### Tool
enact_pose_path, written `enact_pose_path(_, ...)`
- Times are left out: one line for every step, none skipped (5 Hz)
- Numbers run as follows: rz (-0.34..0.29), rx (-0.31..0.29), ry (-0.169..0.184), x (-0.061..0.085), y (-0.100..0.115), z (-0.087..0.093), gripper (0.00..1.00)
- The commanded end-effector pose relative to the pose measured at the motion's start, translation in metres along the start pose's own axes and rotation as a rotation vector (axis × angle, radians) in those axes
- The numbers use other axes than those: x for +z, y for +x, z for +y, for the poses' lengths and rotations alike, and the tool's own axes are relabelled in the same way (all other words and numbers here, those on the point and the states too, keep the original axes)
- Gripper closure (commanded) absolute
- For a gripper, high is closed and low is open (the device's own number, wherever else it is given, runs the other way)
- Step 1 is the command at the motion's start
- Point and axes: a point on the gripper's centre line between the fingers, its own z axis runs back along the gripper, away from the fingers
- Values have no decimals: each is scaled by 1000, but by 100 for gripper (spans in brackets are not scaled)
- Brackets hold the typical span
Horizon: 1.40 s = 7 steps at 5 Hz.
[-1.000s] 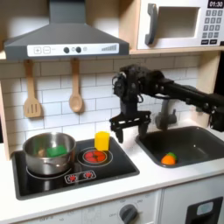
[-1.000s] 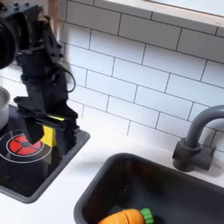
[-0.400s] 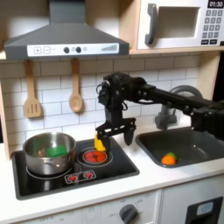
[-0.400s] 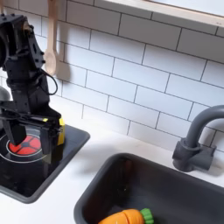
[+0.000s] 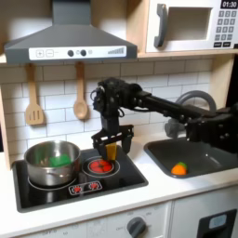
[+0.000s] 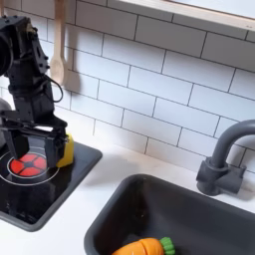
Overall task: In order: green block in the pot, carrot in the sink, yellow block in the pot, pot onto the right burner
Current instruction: 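Put the yellow block in the pot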
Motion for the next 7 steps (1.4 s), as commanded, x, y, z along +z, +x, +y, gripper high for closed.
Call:
enact_pose_path(27,-24,-1,-11,20,2,0)
enact_pose_path(21,-60,-10,-14,26,-5,0)
enact_pose_path(21,-62,-3,-17,30,-5,0)
enact_pose_path(35,-56,-4,-23,32,-4,0)
enact_pose_path(40,-55,-1,-27,35,-2,0)
enact_pose_path(38,-50,13,-29,35,2,0)
enact_pose_path(35,-40,33,-29,35,4,1)
